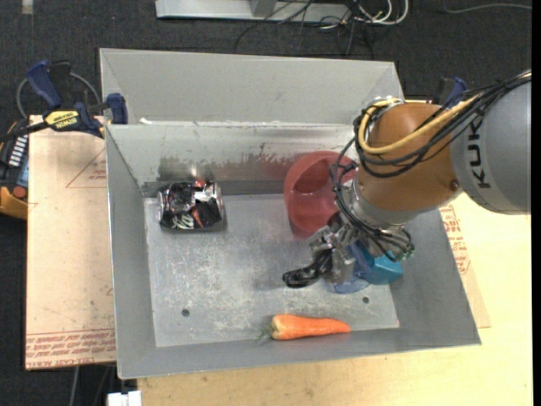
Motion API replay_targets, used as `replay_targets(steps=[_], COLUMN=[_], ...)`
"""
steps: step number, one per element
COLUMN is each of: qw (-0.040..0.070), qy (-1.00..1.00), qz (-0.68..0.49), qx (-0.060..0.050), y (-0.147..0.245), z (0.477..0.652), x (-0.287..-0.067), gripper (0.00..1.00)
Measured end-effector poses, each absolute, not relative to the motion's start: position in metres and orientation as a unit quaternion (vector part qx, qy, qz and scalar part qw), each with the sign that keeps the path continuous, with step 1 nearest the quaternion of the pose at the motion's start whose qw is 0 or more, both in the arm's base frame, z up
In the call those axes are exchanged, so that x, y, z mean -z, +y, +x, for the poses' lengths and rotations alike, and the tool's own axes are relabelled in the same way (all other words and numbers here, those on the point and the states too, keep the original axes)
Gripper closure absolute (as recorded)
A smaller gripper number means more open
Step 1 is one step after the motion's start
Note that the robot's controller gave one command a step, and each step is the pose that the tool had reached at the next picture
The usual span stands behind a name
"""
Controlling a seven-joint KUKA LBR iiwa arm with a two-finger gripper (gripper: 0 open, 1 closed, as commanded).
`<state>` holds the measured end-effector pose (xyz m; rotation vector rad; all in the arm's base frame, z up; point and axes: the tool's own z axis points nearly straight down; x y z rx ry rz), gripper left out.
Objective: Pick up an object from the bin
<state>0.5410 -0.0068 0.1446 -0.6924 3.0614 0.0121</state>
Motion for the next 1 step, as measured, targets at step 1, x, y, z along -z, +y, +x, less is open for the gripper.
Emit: replay_targets(steps=[1], qw=[-0.001], qy=[0.975], qz=[-0.22], qx=[-0.005], y=[-0.0065], z=[0.5402], x=[-0.1511], gripper=[1.0])
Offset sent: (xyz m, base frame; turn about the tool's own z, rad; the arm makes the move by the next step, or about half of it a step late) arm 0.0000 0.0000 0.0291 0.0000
